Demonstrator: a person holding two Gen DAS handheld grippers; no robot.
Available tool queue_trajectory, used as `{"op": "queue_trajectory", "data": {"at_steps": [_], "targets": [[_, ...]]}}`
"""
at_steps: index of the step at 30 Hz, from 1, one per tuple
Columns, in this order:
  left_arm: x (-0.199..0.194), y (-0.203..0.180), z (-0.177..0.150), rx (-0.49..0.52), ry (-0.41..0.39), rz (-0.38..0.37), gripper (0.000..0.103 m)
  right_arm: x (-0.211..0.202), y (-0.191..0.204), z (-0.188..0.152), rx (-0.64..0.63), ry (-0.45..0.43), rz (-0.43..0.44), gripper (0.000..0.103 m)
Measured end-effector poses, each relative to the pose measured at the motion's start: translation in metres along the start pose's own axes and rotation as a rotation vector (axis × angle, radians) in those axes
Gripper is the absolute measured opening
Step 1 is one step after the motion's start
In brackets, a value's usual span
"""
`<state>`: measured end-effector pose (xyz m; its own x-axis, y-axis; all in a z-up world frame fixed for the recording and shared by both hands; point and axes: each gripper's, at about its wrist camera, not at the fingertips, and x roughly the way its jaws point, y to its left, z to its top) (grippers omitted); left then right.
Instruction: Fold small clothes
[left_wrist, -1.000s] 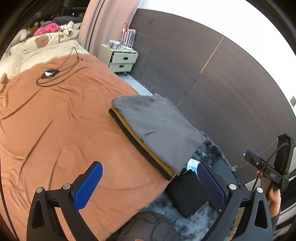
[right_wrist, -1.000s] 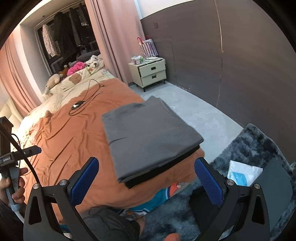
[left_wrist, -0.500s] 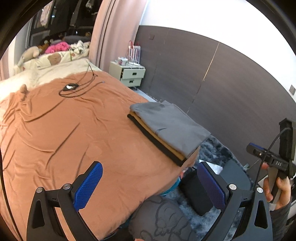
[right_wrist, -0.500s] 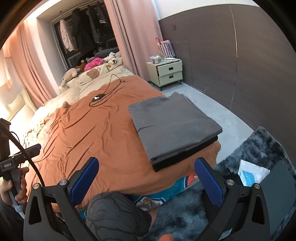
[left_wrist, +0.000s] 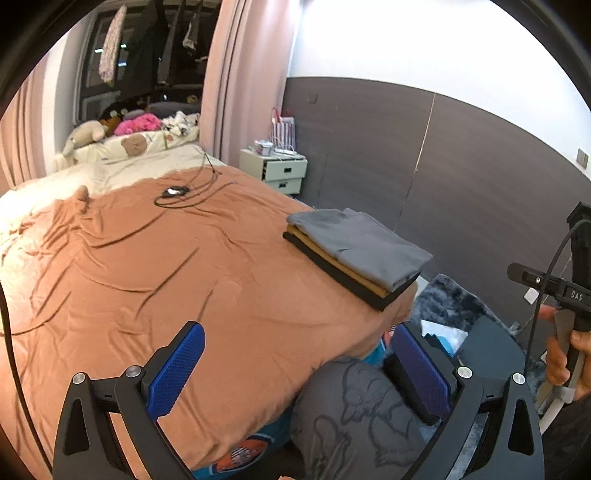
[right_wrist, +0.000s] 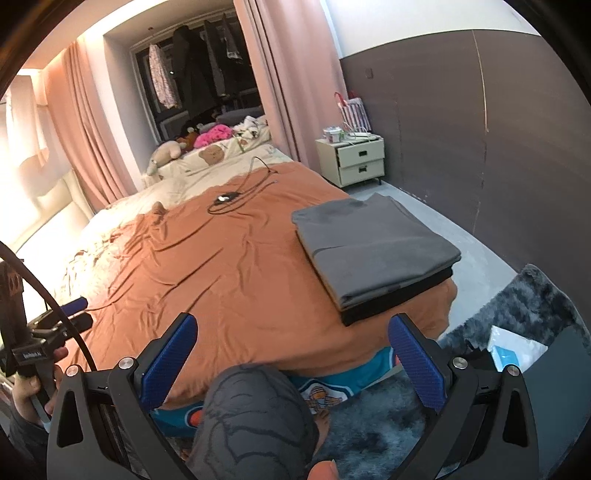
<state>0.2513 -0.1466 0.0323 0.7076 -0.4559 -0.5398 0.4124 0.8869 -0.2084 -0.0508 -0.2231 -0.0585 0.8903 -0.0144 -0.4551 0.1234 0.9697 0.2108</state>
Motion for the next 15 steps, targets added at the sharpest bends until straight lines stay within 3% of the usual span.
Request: {"op": "queue_trajectory", "data": {"at_steps": [15], "targets": [[-0.067,0.030,-0.060,-0.084,-0.122,0.099,0.103,-0.011,0.032,-0.067,-0.031,-0.046,-0.021,0.103]]}}
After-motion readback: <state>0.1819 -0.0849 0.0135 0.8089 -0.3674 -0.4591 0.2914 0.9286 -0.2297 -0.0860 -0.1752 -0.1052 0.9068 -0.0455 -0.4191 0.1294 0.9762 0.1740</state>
